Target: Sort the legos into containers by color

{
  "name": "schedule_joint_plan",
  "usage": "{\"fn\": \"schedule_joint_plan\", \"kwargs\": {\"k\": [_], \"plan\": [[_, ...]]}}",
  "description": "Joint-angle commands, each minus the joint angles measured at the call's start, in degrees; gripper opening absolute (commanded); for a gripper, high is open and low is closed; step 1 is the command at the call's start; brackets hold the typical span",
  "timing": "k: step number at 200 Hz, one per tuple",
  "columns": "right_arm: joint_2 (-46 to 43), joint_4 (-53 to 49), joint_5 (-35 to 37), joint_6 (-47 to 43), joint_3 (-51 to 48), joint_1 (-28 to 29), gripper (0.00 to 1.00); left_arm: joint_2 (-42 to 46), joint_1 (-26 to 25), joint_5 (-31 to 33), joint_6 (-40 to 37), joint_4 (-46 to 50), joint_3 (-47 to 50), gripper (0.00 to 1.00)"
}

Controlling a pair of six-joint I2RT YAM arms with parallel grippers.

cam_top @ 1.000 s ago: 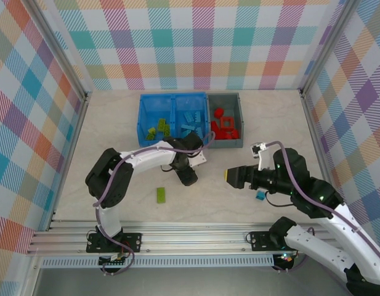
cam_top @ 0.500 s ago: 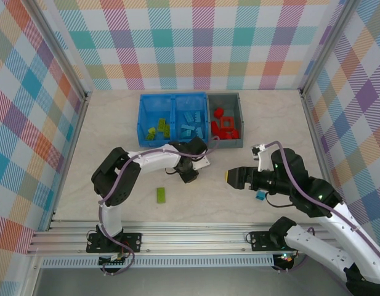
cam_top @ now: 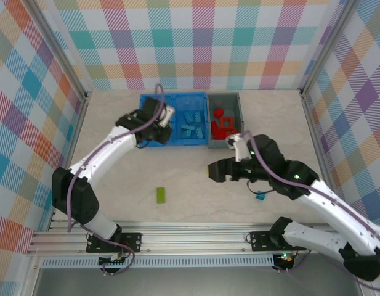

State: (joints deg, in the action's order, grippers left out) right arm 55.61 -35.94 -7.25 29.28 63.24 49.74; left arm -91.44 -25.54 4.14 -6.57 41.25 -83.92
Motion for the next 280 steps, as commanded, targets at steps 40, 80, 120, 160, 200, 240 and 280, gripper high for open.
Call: {"fn": "schedule_joint_plan", "kwargs": {"k": [40, 80, 120, 160, 200, 240, 280], "plan": [[28.58, 14.04, 22.63, -14.06, 23.94, 11.08, 0.8, -19.29, 9.66, -0.96, 11.15, 3.84, -18.39, 0.2], [39.69, 15.77, 27.77, -10.97, 33.91, 11.14, 0.8, -28.87, 9.98, 4.71, 16.94, 0.32, -25.4, 0.2], [39.75, 15.98, 26.56, -7.94, 32.66, 11.13, 0.8, -38.39, 9.99, 10.48, 21.87, 2.96, -34.45, 0.2], [34.62, 16.71, 27.05, -5.57, 25.35, 11.17, 0.8, -43.67, 9.98, 13.93, 22.74, 7.16, -39.83, 0.38], [27.82, 14.15, 32.16, -2.83, 18.36, 10.66, 0.81, -39.3, 8.8, 10.82, 22.01, 5.78, -36.61, 0.57], [20.07, -7.43, 39.04, 15.42, 12.67, 4.26, 0.79, -26.04, 7.34, 5.92, 25.19, -0.58, -24.66, 0.59], [11.75, -22.24, 26.09, 24.3, -3.12, -13.19, 0.82, -6.09, -1.54, 2.78, 28.24, -5.88, -9.28, 0.62]]}}
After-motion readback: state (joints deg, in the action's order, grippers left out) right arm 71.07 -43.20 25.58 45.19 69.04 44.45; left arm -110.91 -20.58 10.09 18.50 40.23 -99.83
